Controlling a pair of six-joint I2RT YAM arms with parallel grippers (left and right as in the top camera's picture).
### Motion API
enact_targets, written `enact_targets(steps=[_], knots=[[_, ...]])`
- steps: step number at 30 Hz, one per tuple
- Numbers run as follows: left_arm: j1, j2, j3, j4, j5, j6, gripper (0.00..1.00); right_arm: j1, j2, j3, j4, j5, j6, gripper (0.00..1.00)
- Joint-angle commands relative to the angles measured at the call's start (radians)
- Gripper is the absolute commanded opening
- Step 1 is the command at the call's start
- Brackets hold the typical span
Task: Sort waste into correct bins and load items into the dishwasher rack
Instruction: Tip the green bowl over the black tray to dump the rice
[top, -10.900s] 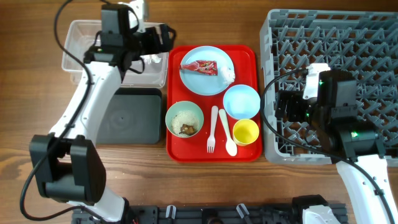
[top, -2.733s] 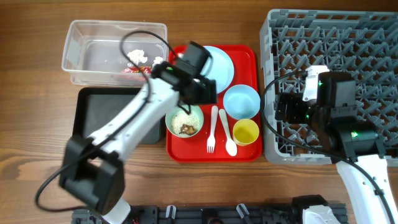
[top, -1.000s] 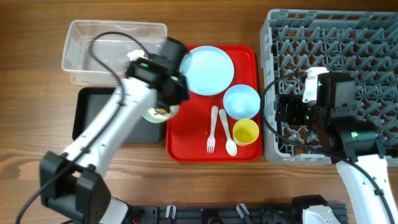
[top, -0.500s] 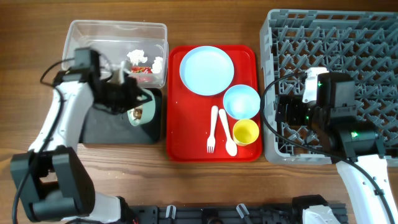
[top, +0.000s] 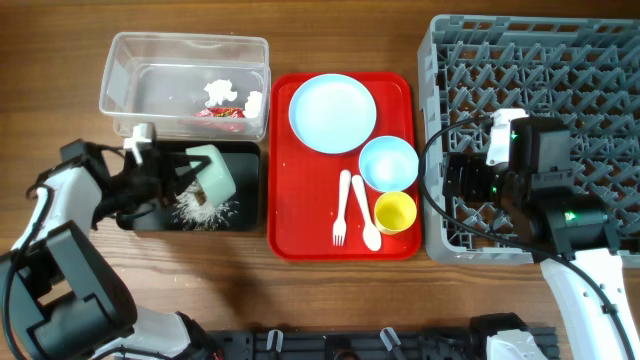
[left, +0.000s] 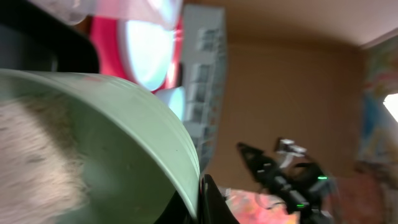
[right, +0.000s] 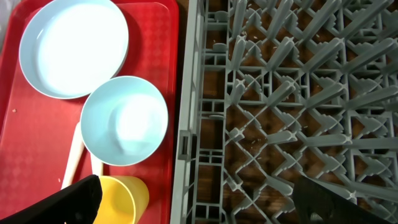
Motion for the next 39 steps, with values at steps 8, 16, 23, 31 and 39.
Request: enact_targets(steps=[8, 16, 23, 31, 39], knots=[[0.040, 0.008, -0.011, -0.004, 0.164, 0.042, 0.04, 0.002, -0.001, 0.023, -0.022, -0.013, 0.014, 1.00], [0.040, 0.008, -0.011, -0.004, 0.165, 0.041, 0.04, 0.002, -0.001, 0.023, -0.022, -0.013, 0.013, 1.00], [0.040, 0.008, -0.011, -0.005, 0.174, -0.080, 0.04, 0.002, -0.001, 0.023, -0.023, -0.013, 0.014, 1.00], [0.047, 0.007, -0.011, 0.029, 0.217, -0.089, 0.04, 0.002, -0.001, 0.023, -0.023, -0.013, 0.014, 1.00], [0.058, 0.002, -0.009, 0.040, 0.216, -0.111, 0.04, 0.002, -0.001, 0.023, -0.023, -0.014, 0.014, 1.00]])
